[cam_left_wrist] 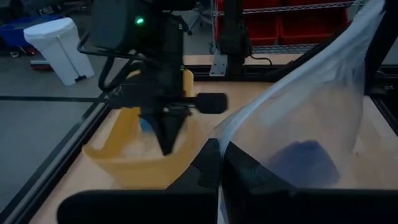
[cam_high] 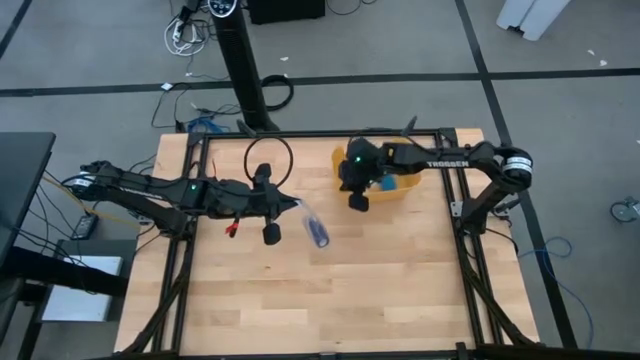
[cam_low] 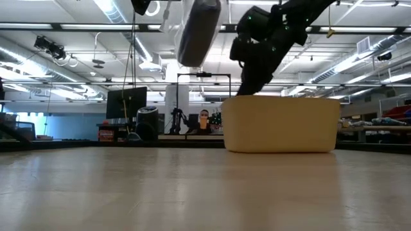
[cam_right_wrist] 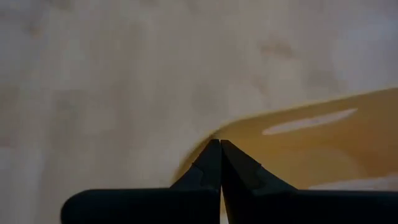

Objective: Roll bandage
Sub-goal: Put the transparent zip bag into the yellow bin

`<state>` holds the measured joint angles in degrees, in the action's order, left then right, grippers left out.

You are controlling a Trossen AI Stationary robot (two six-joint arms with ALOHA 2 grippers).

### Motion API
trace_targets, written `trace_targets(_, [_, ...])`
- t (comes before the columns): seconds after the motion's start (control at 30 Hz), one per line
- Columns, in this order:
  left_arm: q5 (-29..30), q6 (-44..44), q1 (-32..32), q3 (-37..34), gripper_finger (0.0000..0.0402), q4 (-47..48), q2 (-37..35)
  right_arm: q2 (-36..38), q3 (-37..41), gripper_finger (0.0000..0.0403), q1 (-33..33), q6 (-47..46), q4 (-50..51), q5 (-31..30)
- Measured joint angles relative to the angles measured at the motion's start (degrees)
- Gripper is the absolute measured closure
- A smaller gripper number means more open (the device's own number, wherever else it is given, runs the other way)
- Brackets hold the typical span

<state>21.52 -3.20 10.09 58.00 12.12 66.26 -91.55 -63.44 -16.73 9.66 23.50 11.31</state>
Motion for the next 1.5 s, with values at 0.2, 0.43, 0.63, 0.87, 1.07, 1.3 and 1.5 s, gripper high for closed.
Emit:
trace_targets(0.2, [0.61, 0.15, 0.02, 0.00, 0.0392, -0.43, 0.00, 1.07, -1.44, 0.0403, 7.40, -0.08, 0.17, -1.45])
trace_targets(0.43, [0.45, -1.30, -2.54, -0.02, 0.0392, -5.59, 0.76, 10.19, -6.13, 0.0403, 14.92, -1.12, 11.62, -21.33])
trace_targets(0.63, [-7.14, 4.96, -7.69, -0.02, 0.0396, -10.44, 4.95, 21.30, -6.58, 0.0403, 18.13, -6.93, 14.87, -33.20])
trace_targets(0.87, [-6.71, 5.96, -12.38, -0.04, 0.0397, -21.70, 9.76, 25.59, -5.78, 0.0373, 22.04, -13.10, 9.93, -33.37])
trace_targets(1.07, [-0.46, 4.12, -15.31, -0.03, 0.0398, -26.54, 9.97, 22.97, -4.50, 0.0297, 27.76, -13.95, 2.96, -39.07])
trace_targets(1.3, [0.03, 5.48, -15.52, 2.47, 0.0398, -26.47, 9.99, 15.90, -4.39, 0.0199, 32.49, -11.62, 1.11, -57.40])
trace_targets(1.5, [-3.19, 11.95, -15.70, 5.32, 0.0398, -24.53, 9.93, 14.25, -4.37, 0.0160, 33.28, -14.52, 8.37, -59.56])
